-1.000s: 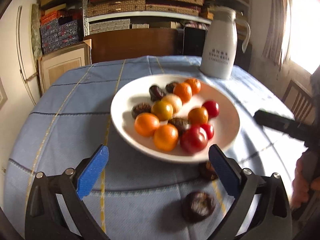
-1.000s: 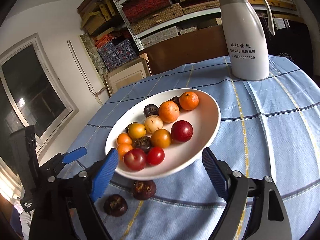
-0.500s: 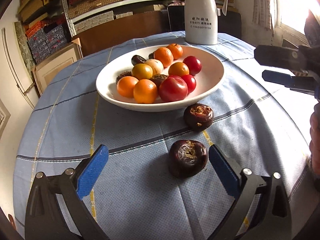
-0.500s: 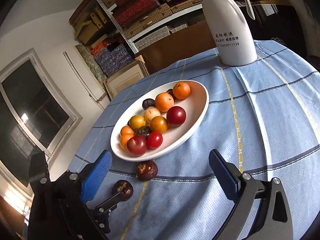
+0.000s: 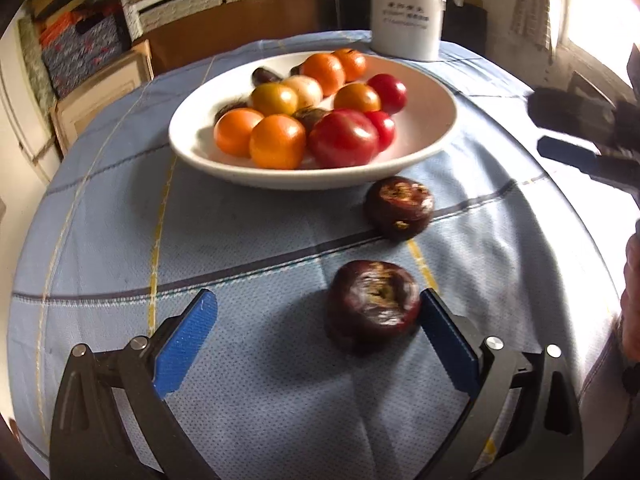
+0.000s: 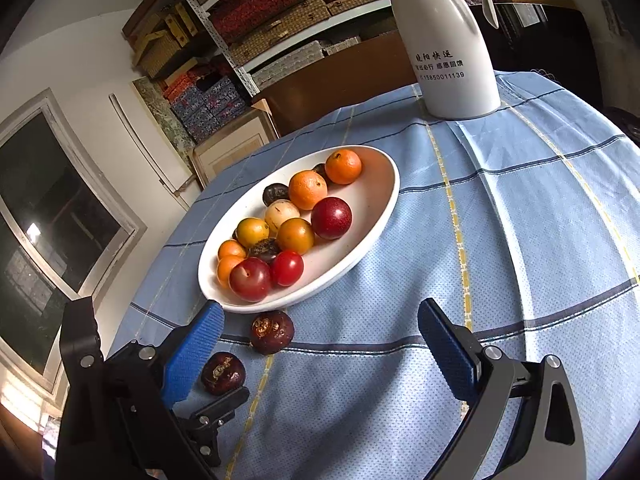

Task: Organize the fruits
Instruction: 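Move both open tools toward the two remaining passion fruits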

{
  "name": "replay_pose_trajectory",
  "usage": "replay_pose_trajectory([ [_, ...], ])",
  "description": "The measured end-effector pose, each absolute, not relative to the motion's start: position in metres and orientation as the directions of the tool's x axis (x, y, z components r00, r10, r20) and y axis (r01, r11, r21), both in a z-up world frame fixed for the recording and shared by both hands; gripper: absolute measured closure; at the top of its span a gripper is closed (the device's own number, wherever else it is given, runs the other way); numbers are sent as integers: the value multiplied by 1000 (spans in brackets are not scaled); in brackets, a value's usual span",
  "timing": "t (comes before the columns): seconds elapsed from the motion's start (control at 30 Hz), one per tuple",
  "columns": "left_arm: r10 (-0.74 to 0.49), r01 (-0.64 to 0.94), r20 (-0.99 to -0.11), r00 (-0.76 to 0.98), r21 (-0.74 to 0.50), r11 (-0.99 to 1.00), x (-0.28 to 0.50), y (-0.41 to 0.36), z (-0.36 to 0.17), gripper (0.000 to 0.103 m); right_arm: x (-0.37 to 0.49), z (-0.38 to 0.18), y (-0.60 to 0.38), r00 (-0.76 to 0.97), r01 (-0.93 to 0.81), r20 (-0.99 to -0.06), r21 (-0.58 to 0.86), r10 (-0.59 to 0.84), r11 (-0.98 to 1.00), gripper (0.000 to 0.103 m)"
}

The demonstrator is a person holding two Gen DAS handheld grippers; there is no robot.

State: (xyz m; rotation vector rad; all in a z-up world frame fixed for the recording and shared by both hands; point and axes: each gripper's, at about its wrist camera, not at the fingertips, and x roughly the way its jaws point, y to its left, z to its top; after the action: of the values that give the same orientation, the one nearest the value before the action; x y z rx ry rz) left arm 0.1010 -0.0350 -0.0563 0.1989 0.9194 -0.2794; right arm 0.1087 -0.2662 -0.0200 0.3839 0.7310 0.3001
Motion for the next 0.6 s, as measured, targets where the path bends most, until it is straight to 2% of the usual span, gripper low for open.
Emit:
replay_pose_trajectory([
  [0.1, -141, 273, -806, 575, 26, 962, 104, -24, -56, 5, 109, -22, -266, 701, -125, -594, 441, 394, 889, 5],
  [0.23, -60, 155, -805, 590, 40, 987, 113, -1, -56, 5, 109, -24, -261, 696, -143, -601, 420, 393, 896, 5],
  [0.3, -80, 132, -813, 577, -4, 991, 115, 9, -57, 5, 108, -25, -253, 693, -169, -608, 385, 387, 907, 5],
  [0.4, -67, 141, -812, 580, 20, 990, 114, 5, -57, 5, 103, -27, -227, 692, -235, -631, 263, 351, 936, 5],
  [0.47, -61, 146, -811, 582, 31, 989, 115, 2, -57, 5, 100, -29, -210, 696, -271, -643, 178, 320, 946, 7],
  [0.5, -65, 146, -814, 578, 24, 989, 115, 2, -57, 4, 98, -30, -202, 693, -292, -649, 146, 314, 945, 11],
  [0.6, -65, 145, -815, 576, 23, 989, 116, 3, -59, 4, 98, -32, -188, 679, -333, -660, 113, 322, 936, 19],
])
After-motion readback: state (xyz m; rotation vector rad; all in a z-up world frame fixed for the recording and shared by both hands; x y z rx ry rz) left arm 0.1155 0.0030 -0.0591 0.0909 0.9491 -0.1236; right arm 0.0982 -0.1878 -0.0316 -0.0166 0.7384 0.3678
